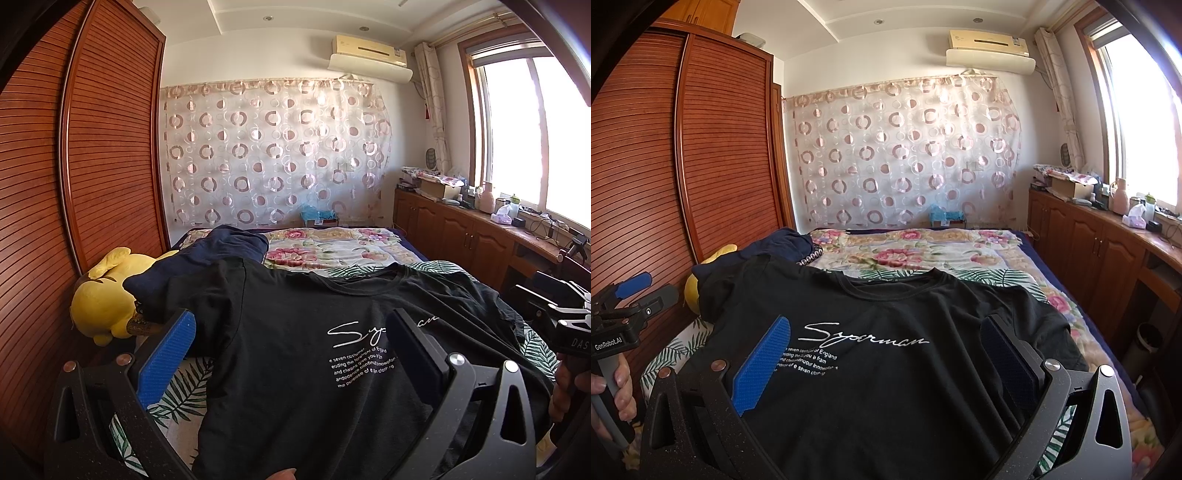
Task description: Fold small clothes
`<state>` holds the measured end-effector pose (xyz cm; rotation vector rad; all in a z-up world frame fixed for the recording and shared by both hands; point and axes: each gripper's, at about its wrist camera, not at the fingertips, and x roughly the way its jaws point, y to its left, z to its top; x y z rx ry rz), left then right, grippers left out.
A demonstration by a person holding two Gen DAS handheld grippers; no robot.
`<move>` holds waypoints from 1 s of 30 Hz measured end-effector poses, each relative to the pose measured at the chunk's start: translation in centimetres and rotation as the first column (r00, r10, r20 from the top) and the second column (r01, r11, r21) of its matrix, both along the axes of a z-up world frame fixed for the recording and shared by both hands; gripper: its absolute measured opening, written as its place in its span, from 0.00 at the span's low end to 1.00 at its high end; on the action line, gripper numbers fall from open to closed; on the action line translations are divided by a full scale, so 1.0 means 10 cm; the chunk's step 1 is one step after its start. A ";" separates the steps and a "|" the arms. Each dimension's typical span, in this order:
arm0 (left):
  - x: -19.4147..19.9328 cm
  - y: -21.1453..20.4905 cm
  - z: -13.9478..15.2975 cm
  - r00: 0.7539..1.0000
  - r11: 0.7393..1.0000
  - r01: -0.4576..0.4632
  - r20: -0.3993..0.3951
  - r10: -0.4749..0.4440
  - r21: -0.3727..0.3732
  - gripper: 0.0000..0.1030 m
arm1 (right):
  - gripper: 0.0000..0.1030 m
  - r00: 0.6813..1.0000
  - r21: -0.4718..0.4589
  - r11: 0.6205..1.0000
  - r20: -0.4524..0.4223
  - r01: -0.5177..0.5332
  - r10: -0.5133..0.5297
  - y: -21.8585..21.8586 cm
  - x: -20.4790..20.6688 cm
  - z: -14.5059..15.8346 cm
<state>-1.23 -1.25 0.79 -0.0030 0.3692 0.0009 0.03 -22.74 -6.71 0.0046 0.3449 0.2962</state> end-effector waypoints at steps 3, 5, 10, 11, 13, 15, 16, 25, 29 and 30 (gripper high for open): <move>0.00 0.00 0.00 1.000 1.000 -0.001 0.001 0.001 0.000 1.00 | 1.00 1.000 0.000 1.000 0.001 0.000 0.000 0.00 0.00 0.00; 0.00 0.00 0.00 1.000 1.000 0.000 0.000 0.000 0.000 1.00 | 1.00 1.000 0.000 1.000 0.000 -0.001 0.001 0.00 0.00 0.00; 0.00 -0.01 0.00 1.000 1.000 0.001 0.000 -0.001 0.001 1.00 | 1.00 1.000 0.000 1.000 0.001 0.000 0.000 0.00 0.00 0.00; 0.00 -0.01 0.00 1.000 1.000 0.000 0.000 0.000 0.000 1.00 | 1.00 1.000 0.000 1.000 0.001 0.000 0.000 0.00 0.00 0.00; 0.00 -0.01 0.00 1.000 1.000 0.002 0.000 -0.002 0.001 1.00 | 1.00 1.000 0.001 1.000 0.000 -0.001 0.001 0.00 0.00 0.00; 0.00 -0.01 0.00 1.000 1.000 0.001 -0.001 -0.001 0.002 1.00 | 1.00 1.000 0.000 1.000 -0.002 -0.001 0.001 0.01 0.00 0.00; 0.00 -0.01 0.00 1.000 1.000 0.002 -0.001 -0.002 0.000 1.00 | 1.00 1.000 0.001 1.000 -0.003 -0.003 0.003 0.01 0.00 -0.01; 0.06 0.04 -0.09 0.999 1.000 0.007 -0.038 -0.007 -0.005 1.00 | 1.00 0.999 -0.011 0.999 -0.035 -0.030 0.030 0.06 0.11 -0.06; 0.10 0.14 -0.14 0.998 1.000 0.006 -0.063 -0.006 -0.006 1.00 | 1.00 0.998 -0.022 0.999 -0.048 -0.041 0.040 0.09 0.17 -0.08; 0.12 0.17 -0.16 0.998 1.000 0.004 -0.070 -0.004 -0.004 1.00 | 1.00 0.998 -0.024 0.999 -0.051 -0.045 0.044 0.09 0.18 -0.08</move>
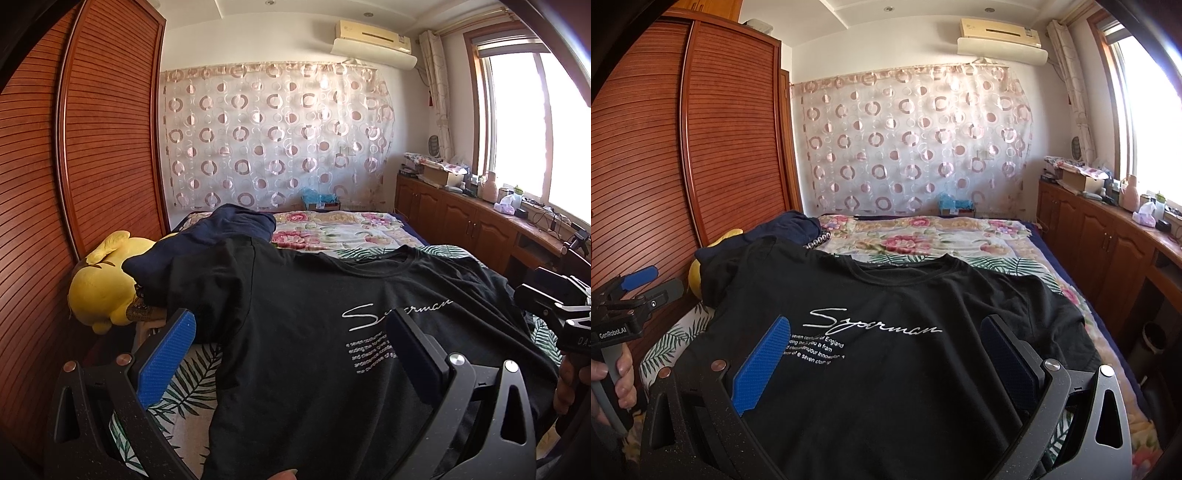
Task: Fold small clothes
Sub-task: 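Move the left gripper to the shirt side by the navy stack and grasp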
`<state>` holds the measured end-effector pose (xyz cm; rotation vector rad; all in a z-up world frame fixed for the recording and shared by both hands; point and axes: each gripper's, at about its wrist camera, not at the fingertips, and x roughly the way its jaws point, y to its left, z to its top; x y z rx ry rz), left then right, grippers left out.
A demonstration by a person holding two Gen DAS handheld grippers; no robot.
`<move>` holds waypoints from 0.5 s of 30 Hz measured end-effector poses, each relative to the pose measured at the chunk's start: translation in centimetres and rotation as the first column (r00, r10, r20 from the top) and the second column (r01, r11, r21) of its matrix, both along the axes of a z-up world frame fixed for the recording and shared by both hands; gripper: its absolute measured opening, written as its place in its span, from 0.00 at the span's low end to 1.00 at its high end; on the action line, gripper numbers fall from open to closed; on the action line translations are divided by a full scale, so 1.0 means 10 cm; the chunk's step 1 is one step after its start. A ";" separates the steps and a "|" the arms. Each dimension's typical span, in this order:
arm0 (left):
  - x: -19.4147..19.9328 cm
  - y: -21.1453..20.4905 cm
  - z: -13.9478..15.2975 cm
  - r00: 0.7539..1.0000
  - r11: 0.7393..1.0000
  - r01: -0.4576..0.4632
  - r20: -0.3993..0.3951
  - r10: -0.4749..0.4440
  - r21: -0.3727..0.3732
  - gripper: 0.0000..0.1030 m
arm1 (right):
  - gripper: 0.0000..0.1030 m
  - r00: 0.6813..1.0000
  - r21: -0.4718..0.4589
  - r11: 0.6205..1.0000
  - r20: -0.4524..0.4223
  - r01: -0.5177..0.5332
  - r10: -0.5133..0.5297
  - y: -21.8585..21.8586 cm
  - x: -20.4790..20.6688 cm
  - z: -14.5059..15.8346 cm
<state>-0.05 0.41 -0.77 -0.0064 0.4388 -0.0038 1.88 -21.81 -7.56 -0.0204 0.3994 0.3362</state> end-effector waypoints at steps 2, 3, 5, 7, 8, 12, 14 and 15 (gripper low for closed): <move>0.01 0.05 -0.02 1.000 1.000 -0.005 -0.008 0.005 0.000 1.00 | 1.00 1.000 -0.009 1.000 -0.005 -0.006 0.006 0.02 0.04 -0.01; 0.03 0.08 -0.03 1.000 1.000 -0.007 -0.012 0.007 -0.001 1.00 | 1.00 1.000 -0.013 1.000 -0.007 -0.009 0.009 0.03 0.05 -0.01; 0.05 0.14 -0.06 1.000 1.000 -0.013 -0.019 0.013 -0.002 1.00 | 1.00 1.000 -0.023 1.000 -0.011 -0.017 0.017 0.05 0.08 -0.01; 0.08 0.20 -0.08 0.999 1.000 -0.017 -0.027 0.017 -0.005 1.00 | 1.00 1.000 -0.029 0.999 -0.013 -0.025 0.025 0.06 0.11 -0.01; 0.10 0.24 -0.09 0.999 1.000 -0.018 -0.033 0.018 -0.004 1.00 | 1.00 0.999 -0.031 0.999 -0.015 -0.030 0.029 0.06 0.13 -0.01; 0.18 0.36 -0.13 0.999 1.000 -0.027 -0.046 0.027 0.007 1.00 | 1.00 0.998 -0.035 0.998 -0.027 -0.051 0.050 0.09 0.22 -0.04; 0.23 0.46 -0.15 0.998 1.000 -0.021 -0.056 0.021 0.005 1.00 | 1.00 0.997 -0.032 0.997 -0.041 -0.069 0.068 0.10 0.27 -0.07; 0.26 0.51 -0.16 0.998 1.000 -0.018 -0.061 0.019 0.005 1.00 | 1.00 0.996 -0.032 0.997 -0.047 -0.075 0.074 0.11 0.28 -0.08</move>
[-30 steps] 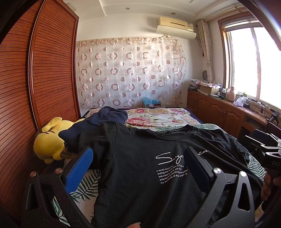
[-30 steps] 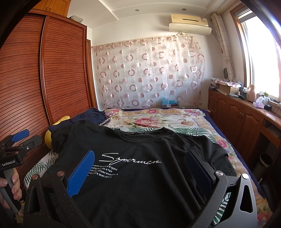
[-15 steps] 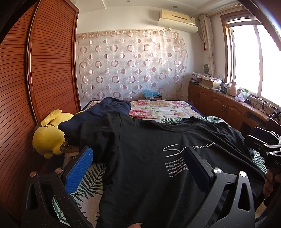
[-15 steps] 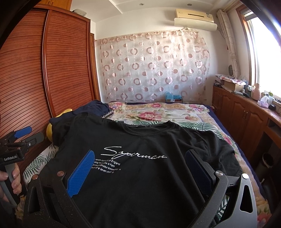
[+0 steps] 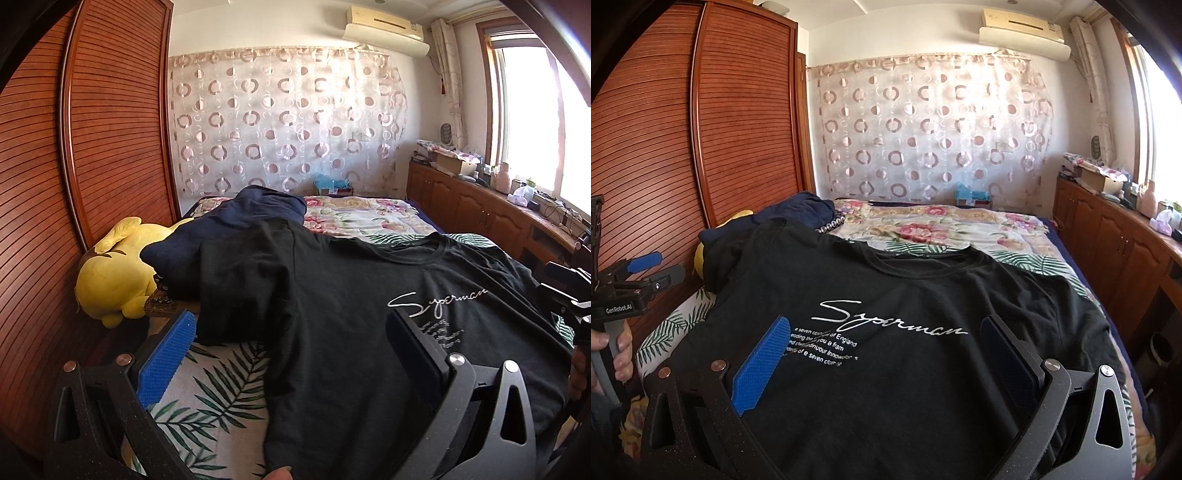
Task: Fold small clothes
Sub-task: 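Move the left gripper to the shirt side by the navy stack and grasp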
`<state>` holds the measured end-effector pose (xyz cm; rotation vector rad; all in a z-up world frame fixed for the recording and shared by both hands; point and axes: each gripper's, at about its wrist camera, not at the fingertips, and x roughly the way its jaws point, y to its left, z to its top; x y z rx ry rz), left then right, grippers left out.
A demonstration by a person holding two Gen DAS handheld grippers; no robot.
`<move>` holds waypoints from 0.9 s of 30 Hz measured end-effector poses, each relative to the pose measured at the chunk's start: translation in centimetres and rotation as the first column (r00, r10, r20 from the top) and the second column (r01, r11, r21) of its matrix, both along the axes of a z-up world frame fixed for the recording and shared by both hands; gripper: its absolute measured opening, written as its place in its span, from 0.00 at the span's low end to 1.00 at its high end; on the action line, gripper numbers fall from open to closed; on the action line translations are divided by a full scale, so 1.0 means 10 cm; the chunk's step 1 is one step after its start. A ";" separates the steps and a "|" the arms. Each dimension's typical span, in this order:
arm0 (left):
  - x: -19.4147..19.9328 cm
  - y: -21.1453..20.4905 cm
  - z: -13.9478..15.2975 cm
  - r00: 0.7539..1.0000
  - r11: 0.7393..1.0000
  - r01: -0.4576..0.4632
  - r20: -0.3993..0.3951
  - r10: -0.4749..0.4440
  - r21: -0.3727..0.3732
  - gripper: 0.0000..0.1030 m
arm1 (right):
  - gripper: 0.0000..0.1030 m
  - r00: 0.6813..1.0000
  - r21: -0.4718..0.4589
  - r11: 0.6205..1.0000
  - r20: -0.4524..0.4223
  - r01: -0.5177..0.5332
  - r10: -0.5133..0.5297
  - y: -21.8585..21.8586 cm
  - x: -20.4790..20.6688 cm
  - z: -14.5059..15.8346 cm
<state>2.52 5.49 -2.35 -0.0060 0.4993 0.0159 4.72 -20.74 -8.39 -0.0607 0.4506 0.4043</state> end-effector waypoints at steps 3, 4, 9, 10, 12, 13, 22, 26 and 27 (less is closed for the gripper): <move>0.08 0.15 -0.03 1.000 1.000 -0.004 -0.018 0.004 0.005 1.00 | 1.00 1.000 -0.003 1.000 -0.020 -0.024 0.024 0.01 0.06 -0.03; 0.11 0.19 -0.05 1.000 1.000 -0.005 -0.024 0.005 0.006 1.00 | 1.00 0.999 -0.011 0.999 -0.025 -0.031 0.031 0.02 0.08 -0.04; 0.28 0.45 -0.09 0.998 1.000 -0.001 -0.058 0.000 -0.023 0.97 | 1.00 0.997 -0.030 0.998 -0.047 -0.055 0.054 0.01 0.11 -0.02; 0.32 0.50 -0.10 0.998 0.999 -0.005 -0.069 0.003 -0.032 0.93 | 1.00 0.997 -0.034 0.998 -0.051 -0.061 0.059 0.01 0.12 -0.01; 0.41 0.60 -0.15 0.996 0.999 -0.013 -0.093 0.008 -0.048 0.86 | 1.00 0.996 -0.042 0.996 -0.057 -0.077 0.074 0.01 0.14 0.00; 0.46 0.64 -0.18 0.994 0.998 -0.019 -0.105 0.013 -0.058 0.82 | 1.00 0.995 -0.045 0.996 -0.058 -0.082 0.079 0.03 0.14 0.00; 0.83 0.84 -0.38 0.983 0.997 -0.031 -0.183 0.017 -0.076 0.59 | 1.00 0.987 -0.065 0.988 -0.096 -0.136 0.130 0.04 0.24 -0.02; 0.92 0.86 -0.42 0.981 0.996 -0.015 -0.195 -0.002 -0.086 0.53 | 1.00 0.980 -0.078 0.982 -0.115 -0.170 0.160 0.08 0.33 0.01; 0.93 0.87 -0.43 0.981 0.996 -0.011 -0.196 -0.008 -0.092 0.52 | 0.98 0.978 -0.076 0.981 -0.121 -0.180 0.170 0.09 0.34 0.01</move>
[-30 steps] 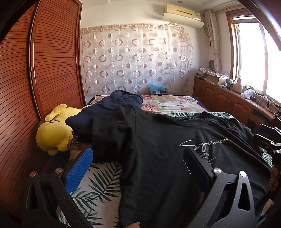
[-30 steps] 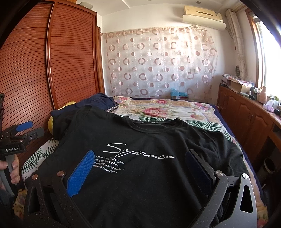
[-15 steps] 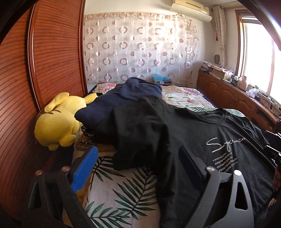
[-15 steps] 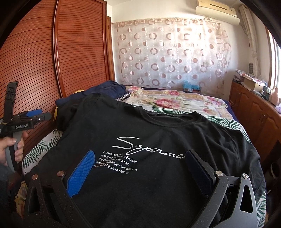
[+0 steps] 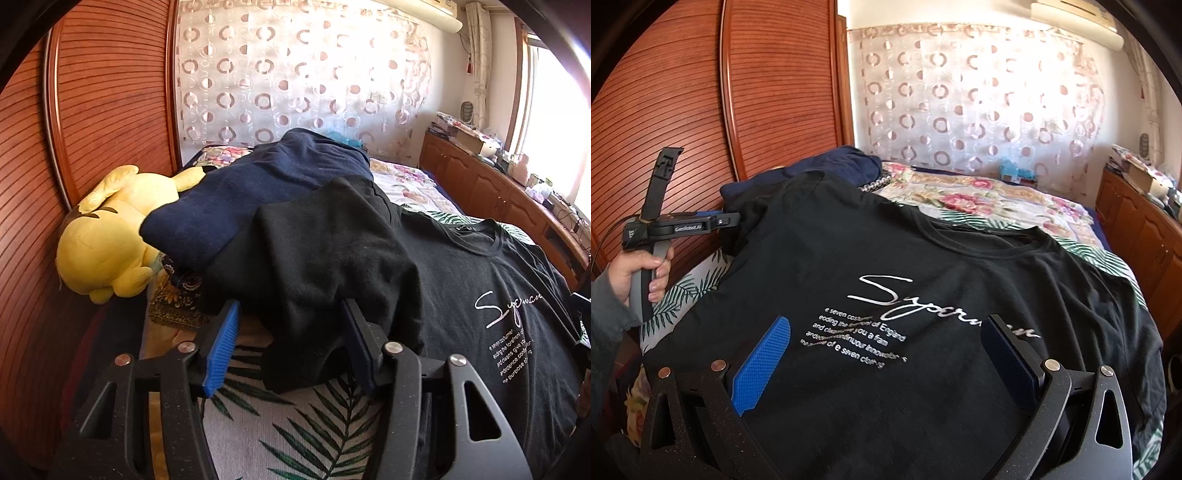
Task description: Fold small clothes
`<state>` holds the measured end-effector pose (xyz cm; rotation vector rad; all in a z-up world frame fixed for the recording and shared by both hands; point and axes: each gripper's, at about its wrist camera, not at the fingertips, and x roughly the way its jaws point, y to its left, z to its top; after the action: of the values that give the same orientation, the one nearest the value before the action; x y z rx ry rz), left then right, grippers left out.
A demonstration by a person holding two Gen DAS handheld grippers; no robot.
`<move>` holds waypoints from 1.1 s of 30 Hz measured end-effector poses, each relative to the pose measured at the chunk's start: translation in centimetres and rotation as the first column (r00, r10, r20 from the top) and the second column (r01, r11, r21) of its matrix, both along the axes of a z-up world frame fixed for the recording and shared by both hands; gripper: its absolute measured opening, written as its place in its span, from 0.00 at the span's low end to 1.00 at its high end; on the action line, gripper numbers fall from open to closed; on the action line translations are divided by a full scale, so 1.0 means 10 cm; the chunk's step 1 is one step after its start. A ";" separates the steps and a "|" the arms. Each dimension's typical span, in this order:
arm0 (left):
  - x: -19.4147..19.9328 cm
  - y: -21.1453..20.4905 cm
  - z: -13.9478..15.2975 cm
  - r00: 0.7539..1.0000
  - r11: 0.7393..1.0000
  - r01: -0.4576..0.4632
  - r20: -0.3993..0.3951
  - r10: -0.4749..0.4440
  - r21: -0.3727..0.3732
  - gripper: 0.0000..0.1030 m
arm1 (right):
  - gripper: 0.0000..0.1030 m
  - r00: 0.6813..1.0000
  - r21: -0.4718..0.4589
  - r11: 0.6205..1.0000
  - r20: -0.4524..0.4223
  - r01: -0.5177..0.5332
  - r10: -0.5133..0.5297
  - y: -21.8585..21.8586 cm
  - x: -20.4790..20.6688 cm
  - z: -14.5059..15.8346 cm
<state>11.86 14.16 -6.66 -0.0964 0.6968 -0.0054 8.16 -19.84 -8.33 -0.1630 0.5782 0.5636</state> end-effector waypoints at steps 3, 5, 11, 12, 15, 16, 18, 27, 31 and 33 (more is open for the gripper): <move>0.01 0.01 -0.03 1.000 0.999 0.024 -0.009 -0.024 -0.028 0.38 | 0.95 0.999 -0.006 0.999 -0.031 -0.036 0.036 0.03 0.06 0.00; -0.01 0.01 -0.05 0.999 0.998 0.042 -0.013 -0.043 -0.045 0.24 | 0.95 0.998 -0.009 0.999 -0.038 -0.044 0.044 0.02 0.05 0.00; -0.07 -0.05 0.05 0.997 0.997 0.069 0.022 -0.068 -0.032 0.03 | 0.95 0.998 0.009 0.999 -0.038 -0.042 0.042 -0.14 0.03 0.03; -0.07 -0.06 0.08 0.997 0.997 0.071 0.031 -0.070 -0.031 0.03 | 0.95 0.999 0.012 0.999 -0.035 -0.038 0.038 -0.14 0.04 0.03; -0.09 -0.13 0.23 0.995 0.996 0.086 0.059 -0.085 -0.024 0.03 | 0.95 1.000 0.026 1.000 -0.025 -0.018 0.019 -0.24 0.02 0.07; -0.09 -0.20 0.29 0.992 0.995 0.102 0.072 -0.101 -0.016 0.02 | 0.95 1.000 0.030 1.000 -0.017 -0.009 0.010 -0.27 0.01 0.08; -0.09 -0.31 0.40 0.988 0.992 0.126 0.088 -0.125 -0.007 0.02 | 0.95 1.000 0.037 0.999 -0.008 0.004 -0.004 -0.35 -0.01 0.11; 0.05 -1.05 0.63 0.957 0.961 0.273 0.090 -0.275 0.038 0.02 | 0.95 0.998 0.066 0.996 0.012 0.065 -0.066 -0.66 -0.15 0.16; 0.04 -1.29 0.52 0.946 0.948 0.316 0.062 -0.317 0.035 0.03 | 0.95 0.997 0.070 0.995 0.007 0.077 -0.078 -0.70 -0.23 0.12; 0.03 -1.34 0.47 0.946 0.947 0.319 0.042 -0.320 0.036 0.03 | 0.95 0.997 0.068 0.994 0.002 0.081 -0.081 -0.70 -0.24 0.11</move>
<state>12.19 0.73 -1.99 0.0459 0.6589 -0.3087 5.73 -26.87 -7.24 -0.0768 0.5576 0.5034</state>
